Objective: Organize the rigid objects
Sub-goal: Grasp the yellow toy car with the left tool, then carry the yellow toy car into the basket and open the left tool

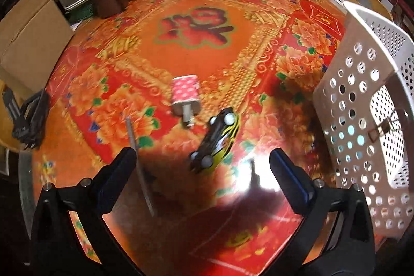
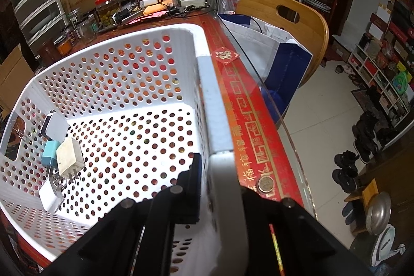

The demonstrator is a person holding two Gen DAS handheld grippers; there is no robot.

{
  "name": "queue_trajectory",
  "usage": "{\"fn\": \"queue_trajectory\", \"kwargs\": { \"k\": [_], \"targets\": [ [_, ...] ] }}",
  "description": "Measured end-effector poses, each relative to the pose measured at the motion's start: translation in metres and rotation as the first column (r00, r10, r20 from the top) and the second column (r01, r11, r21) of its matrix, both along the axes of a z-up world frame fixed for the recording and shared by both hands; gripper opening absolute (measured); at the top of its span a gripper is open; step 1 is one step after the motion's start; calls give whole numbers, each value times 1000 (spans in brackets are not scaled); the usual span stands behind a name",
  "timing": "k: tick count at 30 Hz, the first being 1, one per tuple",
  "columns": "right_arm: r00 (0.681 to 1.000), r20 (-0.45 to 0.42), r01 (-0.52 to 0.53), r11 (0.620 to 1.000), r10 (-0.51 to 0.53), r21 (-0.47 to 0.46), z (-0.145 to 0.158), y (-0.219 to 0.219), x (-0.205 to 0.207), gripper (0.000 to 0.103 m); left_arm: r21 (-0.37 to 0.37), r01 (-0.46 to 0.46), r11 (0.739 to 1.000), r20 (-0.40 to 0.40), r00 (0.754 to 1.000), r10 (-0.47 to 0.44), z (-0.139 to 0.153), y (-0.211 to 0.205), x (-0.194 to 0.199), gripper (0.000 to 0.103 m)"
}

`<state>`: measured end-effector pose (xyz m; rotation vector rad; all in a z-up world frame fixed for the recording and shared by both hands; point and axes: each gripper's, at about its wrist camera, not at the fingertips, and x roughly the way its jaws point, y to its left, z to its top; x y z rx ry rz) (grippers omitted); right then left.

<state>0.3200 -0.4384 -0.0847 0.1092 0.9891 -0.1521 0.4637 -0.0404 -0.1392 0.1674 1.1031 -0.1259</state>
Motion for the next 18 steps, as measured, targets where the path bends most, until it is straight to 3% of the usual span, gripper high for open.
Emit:
{"fn": "queue_trajectory", "kwargs": {
  "k": [2, 4, 6, 9, 11, 18],
  "targets": [
    [1000, -2, 0, 1000, 0, -3, 0, 0, 0, 8, 13, -1, 1000, -3, 1000, 1, -4, -7, 3, 90],
    [1000, -1, 0, 1000, 0, -2, 0, 0, 0, 8, 30, -10, 999, -16, 1000, 11, -8, -11, 8, 63],
    [1000, 0, 0, 1000, 0, 0, 0, -1, 0, 8, 29, -21, 999, -40, 999, 22, -14, -11, 11, 45],
    [1000, 2, -3, 1000, 3, 2, 0, 0, 0, 8, 11, -28, 1000, -39, 999, 29, -14, -10, 9, 25],
    [1000, 4, -4, 1000, 4, 5, 0, 0, 0, 8, 23, -22, 999, -26, 999, 23, -13, -14, 5, 20],
    [1000, 12, -8, 1000, 8, 3, 1, 0, 1, 8, 7, -33, 999, 50, 998, 32, 16, -11, -14, 20]
  ]
}}
